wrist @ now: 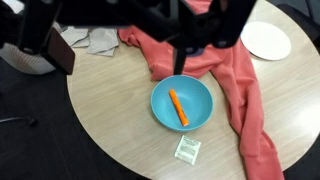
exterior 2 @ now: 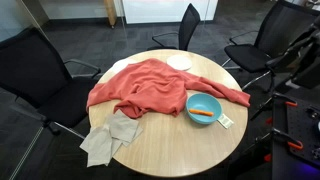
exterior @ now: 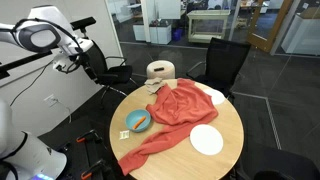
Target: Remove the orange marker from the bowl and put it on my table
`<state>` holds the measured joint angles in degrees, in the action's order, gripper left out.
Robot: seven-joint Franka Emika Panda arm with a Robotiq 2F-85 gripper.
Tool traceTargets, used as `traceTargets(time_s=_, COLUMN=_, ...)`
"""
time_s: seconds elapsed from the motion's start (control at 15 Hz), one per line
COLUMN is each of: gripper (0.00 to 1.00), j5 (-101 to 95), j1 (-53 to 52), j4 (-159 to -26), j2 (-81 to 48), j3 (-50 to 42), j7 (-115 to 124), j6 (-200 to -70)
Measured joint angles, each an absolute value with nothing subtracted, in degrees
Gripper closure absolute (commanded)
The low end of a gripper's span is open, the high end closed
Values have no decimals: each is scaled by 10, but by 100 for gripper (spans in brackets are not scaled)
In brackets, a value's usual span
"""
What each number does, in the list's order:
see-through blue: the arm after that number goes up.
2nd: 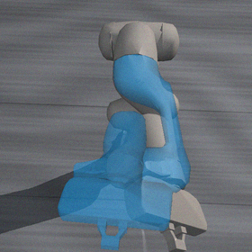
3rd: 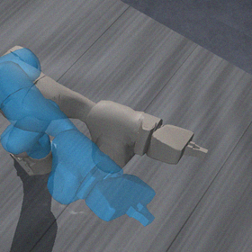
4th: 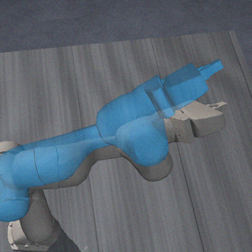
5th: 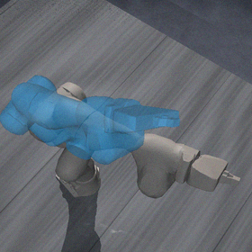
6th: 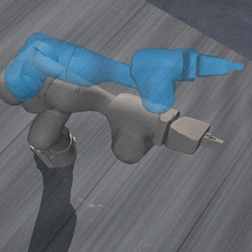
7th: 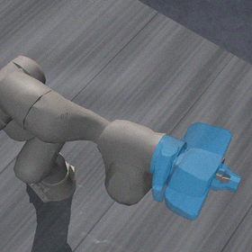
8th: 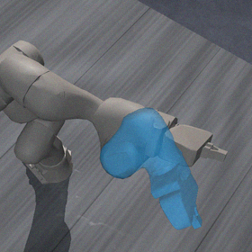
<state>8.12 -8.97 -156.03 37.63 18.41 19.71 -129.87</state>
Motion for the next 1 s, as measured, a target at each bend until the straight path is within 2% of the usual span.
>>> traceTargets(time_s=0.67, gripper=0, j5=61, j1=-85, j4=-1562, j2=363, j3=174, j7=193, j6=-1302)
traceTargets(time_s=1.0, gripper=0, j5=29, j1=-65, j4=-1573, j2=293, j3=133, j7=153, j6=-1368)
